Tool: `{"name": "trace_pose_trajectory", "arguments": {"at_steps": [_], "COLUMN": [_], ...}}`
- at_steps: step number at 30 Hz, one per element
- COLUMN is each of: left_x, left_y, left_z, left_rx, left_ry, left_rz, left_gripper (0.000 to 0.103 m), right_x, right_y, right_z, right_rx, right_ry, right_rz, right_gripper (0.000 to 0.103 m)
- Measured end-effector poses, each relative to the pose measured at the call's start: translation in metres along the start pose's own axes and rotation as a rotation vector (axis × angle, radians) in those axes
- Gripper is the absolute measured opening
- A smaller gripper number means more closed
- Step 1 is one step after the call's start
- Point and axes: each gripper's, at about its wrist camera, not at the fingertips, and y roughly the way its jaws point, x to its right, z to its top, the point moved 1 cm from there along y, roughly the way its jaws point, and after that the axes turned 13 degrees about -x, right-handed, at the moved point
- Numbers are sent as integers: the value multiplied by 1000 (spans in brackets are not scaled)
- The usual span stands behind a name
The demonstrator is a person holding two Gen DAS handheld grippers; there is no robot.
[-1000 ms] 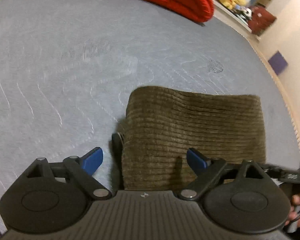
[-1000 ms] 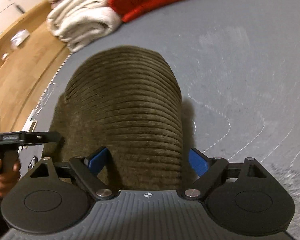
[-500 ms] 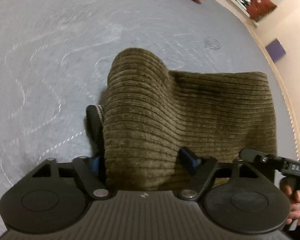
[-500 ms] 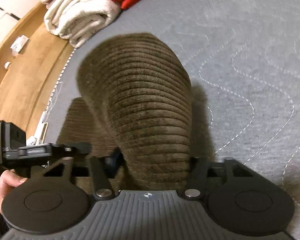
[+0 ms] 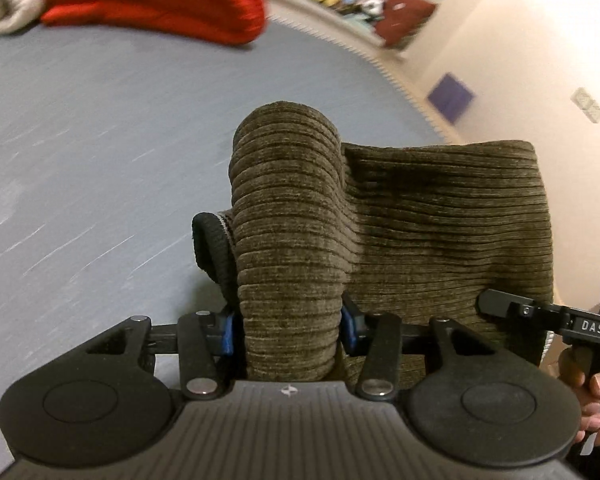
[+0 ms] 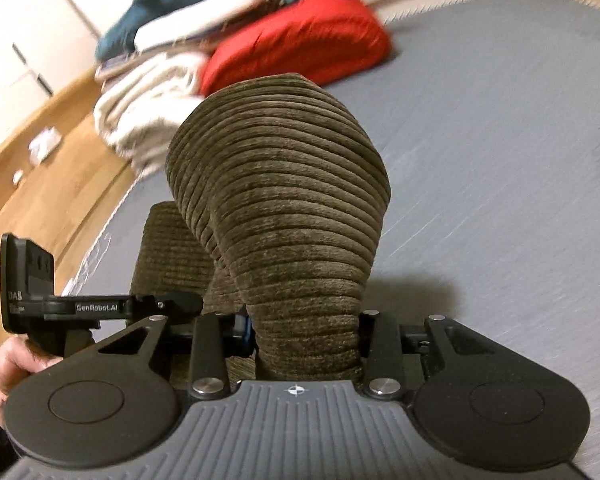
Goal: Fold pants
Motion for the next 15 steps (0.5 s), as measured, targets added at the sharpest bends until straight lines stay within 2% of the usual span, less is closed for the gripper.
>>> {"name": "trace_pose_trajectory", "arguments": {"at_steps": [3,6,8,11,13,14,15], "left_x": [25,38,41,37,25,20,18], "left_y": [7,14,22,38,59,72,82], "left_z": [8,16,21,30,35,34,33], "left_rx": [31,38,41,26,-7,-34,-52], "left_ry": [33,39,42,11,-20,-36,-37], "left_rz": [-26,-35,-26,1,67,146,254], "left_gripper": [52,52,52,53,65,66,66], "right_x": [22,37,45,72,88,91,99], "right_y": [-28,-44,-42,-35,-21,-7,8], "right_z": [11,22,34,48,53,56,58], "right_rx": [51,76,75,60,41,25,-1], "right_ry": [3,-52,-83,-51,-9,9,33], "right_rz": [-13,-21,-20,3,14,6,-29], "right_gripper": [39,39,39,39,46,51,67]}}
